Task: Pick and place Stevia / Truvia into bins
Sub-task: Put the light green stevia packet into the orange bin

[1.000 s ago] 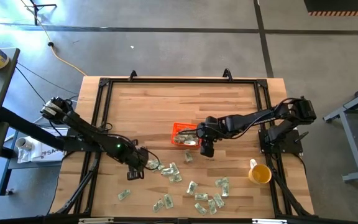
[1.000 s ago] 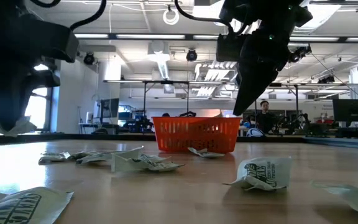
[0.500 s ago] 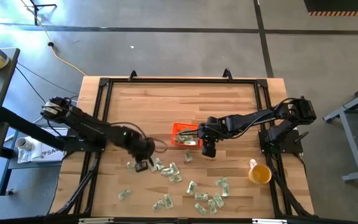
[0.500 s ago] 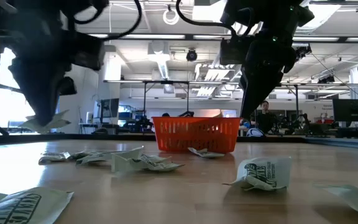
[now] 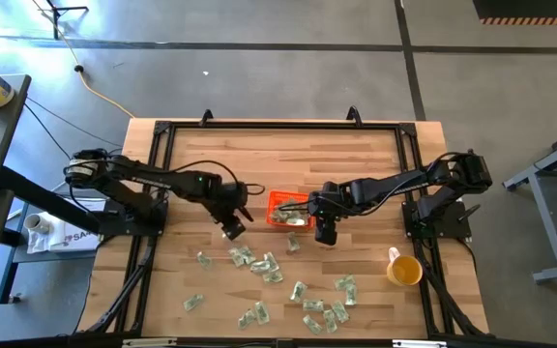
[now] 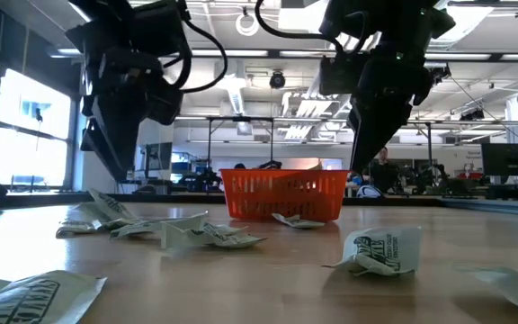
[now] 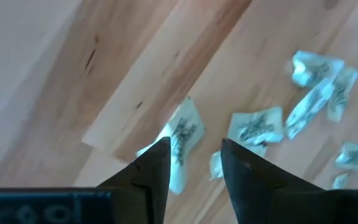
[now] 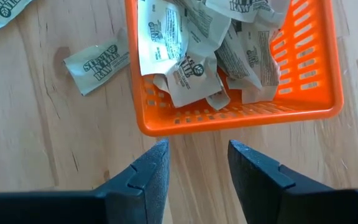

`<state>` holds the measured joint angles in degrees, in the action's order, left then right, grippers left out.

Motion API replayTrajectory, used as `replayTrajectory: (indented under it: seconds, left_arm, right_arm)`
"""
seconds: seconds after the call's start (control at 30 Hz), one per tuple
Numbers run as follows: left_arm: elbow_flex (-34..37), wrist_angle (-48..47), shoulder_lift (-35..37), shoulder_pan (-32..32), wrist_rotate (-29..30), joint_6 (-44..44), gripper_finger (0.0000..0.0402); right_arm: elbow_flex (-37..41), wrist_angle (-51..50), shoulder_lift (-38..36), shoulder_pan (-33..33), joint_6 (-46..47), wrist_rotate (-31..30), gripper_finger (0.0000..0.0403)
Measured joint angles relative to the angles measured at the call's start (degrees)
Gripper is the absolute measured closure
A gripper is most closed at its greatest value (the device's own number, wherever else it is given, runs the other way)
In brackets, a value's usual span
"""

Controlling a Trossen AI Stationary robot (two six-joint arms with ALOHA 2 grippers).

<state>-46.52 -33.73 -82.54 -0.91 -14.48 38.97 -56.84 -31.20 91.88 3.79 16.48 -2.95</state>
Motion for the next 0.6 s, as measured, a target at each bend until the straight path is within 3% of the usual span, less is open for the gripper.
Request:
replayTrajectory:
  seconds: [0.37, 0.6]
  left_arm:
    - [0.00, -4.78, 0.00, 3.60, 1.95, -2.66, 0.0229]
    - [0.00, -8.72, 0.00, 3.91, 2.86, 7.81, 0.0229]
  right_arm:
    - [0.00, -0.18, 0.00, 0.00, 0.00, -0.25, 0.0249]
    - [0.00, -0.16, 0.00, 0.00, -0.04, -0.31, 0.0245]
